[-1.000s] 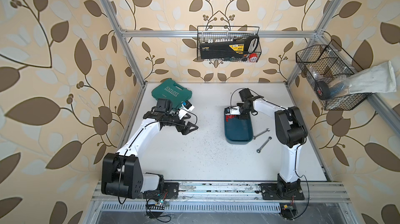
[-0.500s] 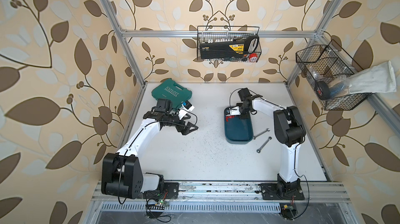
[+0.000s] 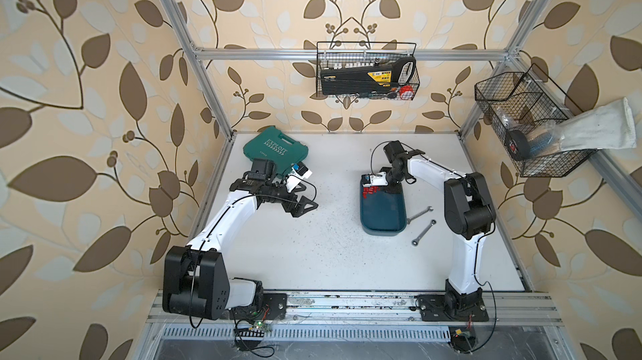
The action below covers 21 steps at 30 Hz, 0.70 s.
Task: Take the screw protection sleeves out of the storage box
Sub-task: Pick up the screw protection sleeve from the storage box.
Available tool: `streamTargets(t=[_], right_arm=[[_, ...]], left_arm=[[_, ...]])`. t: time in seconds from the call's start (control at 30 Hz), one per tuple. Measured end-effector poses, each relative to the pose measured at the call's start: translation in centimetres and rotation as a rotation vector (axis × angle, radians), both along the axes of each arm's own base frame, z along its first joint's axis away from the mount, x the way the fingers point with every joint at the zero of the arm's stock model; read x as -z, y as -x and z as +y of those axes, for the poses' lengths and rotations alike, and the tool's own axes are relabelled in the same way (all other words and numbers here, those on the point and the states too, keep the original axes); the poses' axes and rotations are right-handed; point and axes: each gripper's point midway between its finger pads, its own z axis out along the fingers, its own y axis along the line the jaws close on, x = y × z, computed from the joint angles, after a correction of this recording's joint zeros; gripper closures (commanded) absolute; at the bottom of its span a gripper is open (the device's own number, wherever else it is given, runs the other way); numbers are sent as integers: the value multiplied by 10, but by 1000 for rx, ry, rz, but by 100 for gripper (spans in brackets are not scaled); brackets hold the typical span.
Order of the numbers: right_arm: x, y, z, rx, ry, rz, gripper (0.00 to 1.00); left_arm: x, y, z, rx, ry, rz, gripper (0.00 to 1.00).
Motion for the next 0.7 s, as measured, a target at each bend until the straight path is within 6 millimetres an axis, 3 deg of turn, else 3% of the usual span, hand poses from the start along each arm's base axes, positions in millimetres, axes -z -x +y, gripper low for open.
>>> streamTargets(t=[0.2, 0.3, 0.5, 0.6, 0.7], right_arm=[[-45, 18, 9, 59, -103, 3, 100], [-66, 33, 24, 93, -188, 31, 100], [-89, 65, 92, 120, -364, 132, 100], [-86, 74, 125, 146, -409, 182, 100], [-70, 69, 156, 187, -415, 218, 100]], left_arm=[[0, 0, 0, -3, -3, -2, 1], [2, -2, 3, -13, -21, -7, 1], [14, -8, 13, -60, -35, -10, 1], [22, -12, 29, -119, -33, 9, 1], [21, -18, 46, -174, -10, 19, 1]])
